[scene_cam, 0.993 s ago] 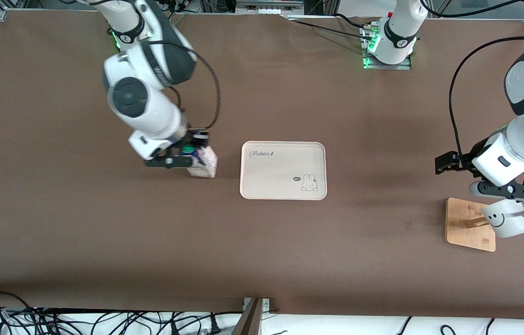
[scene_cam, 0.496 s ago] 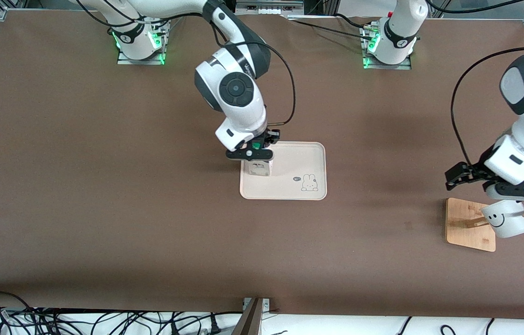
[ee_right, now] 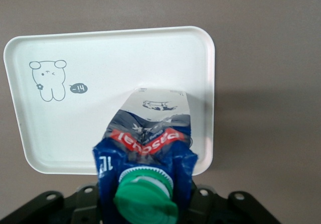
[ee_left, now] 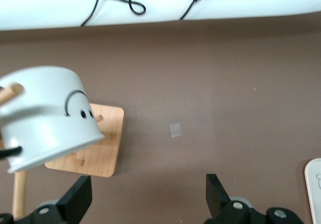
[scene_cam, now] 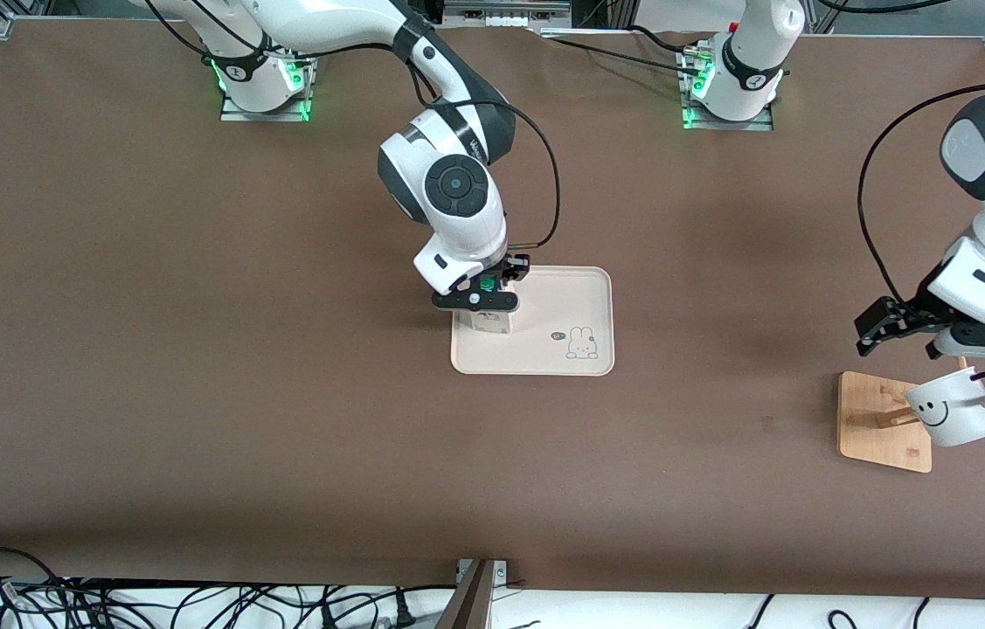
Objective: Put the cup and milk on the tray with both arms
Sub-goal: 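Carry the milk carton with the right gripper over the white tray, then release the carton on the tray while the left gripper approaches the mug, then withdraw the right gripper while the left gripper lowers toward the mug, then grasp the white mug rim with the left gripper on the mug tree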
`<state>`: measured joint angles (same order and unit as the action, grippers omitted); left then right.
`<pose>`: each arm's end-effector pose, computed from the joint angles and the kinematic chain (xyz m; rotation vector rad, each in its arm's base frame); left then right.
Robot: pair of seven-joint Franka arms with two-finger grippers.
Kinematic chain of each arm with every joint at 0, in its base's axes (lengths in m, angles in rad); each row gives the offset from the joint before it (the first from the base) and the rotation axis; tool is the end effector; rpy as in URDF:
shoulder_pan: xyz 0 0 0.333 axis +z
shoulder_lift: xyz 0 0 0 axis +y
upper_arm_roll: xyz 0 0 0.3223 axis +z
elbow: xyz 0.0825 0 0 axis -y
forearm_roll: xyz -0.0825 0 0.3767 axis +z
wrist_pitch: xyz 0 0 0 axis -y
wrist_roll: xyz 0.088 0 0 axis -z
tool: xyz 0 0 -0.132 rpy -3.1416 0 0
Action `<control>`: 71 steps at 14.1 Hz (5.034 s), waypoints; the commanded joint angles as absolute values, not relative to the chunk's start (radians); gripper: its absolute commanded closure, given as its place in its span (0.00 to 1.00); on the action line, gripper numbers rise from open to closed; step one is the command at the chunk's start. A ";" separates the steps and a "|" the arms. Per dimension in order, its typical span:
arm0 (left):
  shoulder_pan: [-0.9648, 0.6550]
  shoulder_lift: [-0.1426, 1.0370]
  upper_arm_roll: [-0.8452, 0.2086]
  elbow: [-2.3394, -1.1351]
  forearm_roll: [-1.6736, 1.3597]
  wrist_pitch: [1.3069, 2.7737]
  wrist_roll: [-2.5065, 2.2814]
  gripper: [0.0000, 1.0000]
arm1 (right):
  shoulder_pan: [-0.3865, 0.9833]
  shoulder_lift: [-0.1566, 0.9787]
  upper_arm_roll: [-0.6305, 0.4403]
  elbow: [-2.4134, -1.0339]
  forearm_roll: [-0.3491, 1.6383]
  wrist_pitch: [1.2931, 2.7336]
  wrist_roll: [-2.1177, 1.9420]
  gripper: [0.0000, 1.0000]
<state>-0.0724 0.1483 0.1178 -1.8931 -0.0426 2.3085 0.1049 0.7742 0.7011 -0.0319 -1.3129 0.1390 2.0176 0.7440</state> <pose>0.6216 0.0240 0.4388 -3.1106 0.0602 -0.4208 0.5309 0.5091 0.3080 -3.0587 0.0826 0.1041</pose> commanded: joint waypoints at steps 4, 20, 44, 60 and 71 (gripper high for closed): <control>-0.071 0.091 0.115 -1.990 -0.018 2.358 0.126 0.00 | 0.765 0.654 -0.054 -1.229 0.130 1.987 0.764 0.00; -0.052 0.015 0.120 -2.259 -0.038 2.999 0.110 0.00 | 0.226 0.074 -0.001 -1.584 0.041 1.654 0.249 0.00; -0.058 0.192 0.117 -2.379 -0.336 3.504 0.083 0.00 | 0.224 0.032 -0.110 -1.586 -0.018 1.637 0.150 0.00; -0.101 0.342 0.118 -2.166 -0.359 3.504 0.103 0.00 | 0.229 0.032 -0.109 -1.586 -0.017 1.644 0.155 0.00; -0.078 0.336 0.127 -2.161 -0.426 3.504 0.144 0.00 | 0.229 0.032 -0.109 -1.586 -0.017 1.644 0.155 0.00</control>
